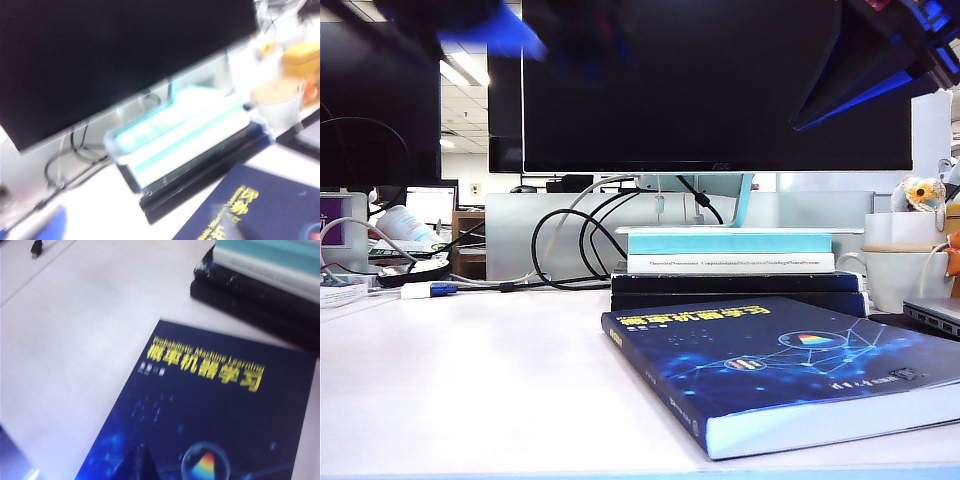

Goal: Close the book.

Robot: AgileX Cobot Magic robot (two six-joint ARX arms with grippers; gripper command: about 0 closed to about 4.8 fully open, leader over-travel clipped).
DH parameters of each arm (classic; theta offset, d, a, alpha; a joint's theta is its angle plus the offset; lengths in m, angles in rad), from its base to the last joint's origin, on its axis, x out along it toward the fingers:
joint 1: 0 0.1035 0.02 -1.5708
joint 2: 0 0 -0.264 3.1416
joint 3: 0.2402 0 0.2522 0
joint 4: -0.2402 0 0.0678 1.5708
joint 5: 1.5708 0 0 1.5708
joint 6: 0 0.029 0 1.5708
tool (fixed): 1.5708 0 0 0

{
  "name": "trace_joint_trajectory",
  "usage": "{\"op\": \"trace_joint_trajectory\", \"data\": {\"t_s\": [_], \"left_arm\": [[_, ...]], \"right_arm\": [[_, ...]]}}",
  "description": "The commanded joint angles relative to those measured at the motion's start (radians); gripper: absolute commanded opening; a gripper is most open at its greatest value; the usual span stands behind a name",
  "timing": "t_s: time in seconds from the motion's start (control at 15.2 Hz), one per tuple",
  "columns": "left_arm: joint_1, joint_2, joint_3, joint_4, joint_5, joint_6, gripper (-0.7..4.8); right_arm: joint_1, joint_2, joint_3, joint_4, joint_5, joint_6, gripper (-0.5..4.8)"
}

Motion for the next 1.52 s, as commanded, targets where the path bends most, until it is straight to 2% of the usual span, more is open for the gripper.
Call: {"op": "trace_joint_trajectory", "data": {"t_s": [0.07, 0.2, 0.33, 0.46, 0.59, 0.72, 0.79, 0.86, 0.92, 1.19, 1.32, 1.52], "left_arm": [[0.025, -0.235, 0.003, -0.215, 0.076, -0.003, 3.00], [0.099, -0.417, 0.003, -0.381, 0.129, -0.011, 2.98], [0.207, -0.582, 0.002, -0.554, 0.215, -0.047, 2.55], [0.361, -0.738, 0.001, -0.700, 0.327, -0.064, 2.36], [0.527, -0.832, 0.000, -0.792, 0.443, -0.121, 2.36], [0.626, -0.844, -0.012, -0.856, 0.528, -0.127, 2.36], [0.678, -0.845, -0.046, -0.846, 0.595, -0.156, 2.36], [0.718, -0.848, -0.085, -0.821, 0.644, -0.193, 2.35], [0.764, -0.855, -0.134, -0.774, 0.663, -0.268, 2.13], [0.770, -0.903, -0.190, -0.767, 0.681, -0.277, 2.03], [0.770, -0.987, -0.236, -0.763, 0.679, -0.285, 1.72], [0.770, -1.135, -0.318, -0.774, 0.666, -0.344, 1.68]], "right_arm": [[-0.001, -0.039, 0.005, -0.061, 0.027, -0.003, -0.01], [0.000, -0.097, 0.005, -0.062, 0.033, -0.001, -0.01], [-0.001, -0.160, 0.005, -0.064, 0.062, 0.008, -0.01], [-0.002, -0.251, 0.002, -0.053, 0.142, 0.008, -0.01], [-0.002, -0.359, -0.020, 0.002, 0.310, 0.010, -0.01], [-0.003, -0.441, -0.056, 0.059, 0.364, 0.046, -0.01], [-0.005, -0.507, -0.091, 0.090, 0.396, 0.055, -0.01], [-0.011, -0.576, -0.123, 0.096, 0.417, 0.056, -0.01], [-0.019, -0.658, -0.163, 0.100, 0.470, 0.061, -0.01], [-0.051, -0.914, -0.293, 0.143, 0.573, 0.122, -0.01], [-0.051, -1.028, -0.356, 0.147, 0.605, 0.142, -0.01], [-0.051, -1.011, -0.373, 0.153, 0.613, 0.189, -0.01]]}}
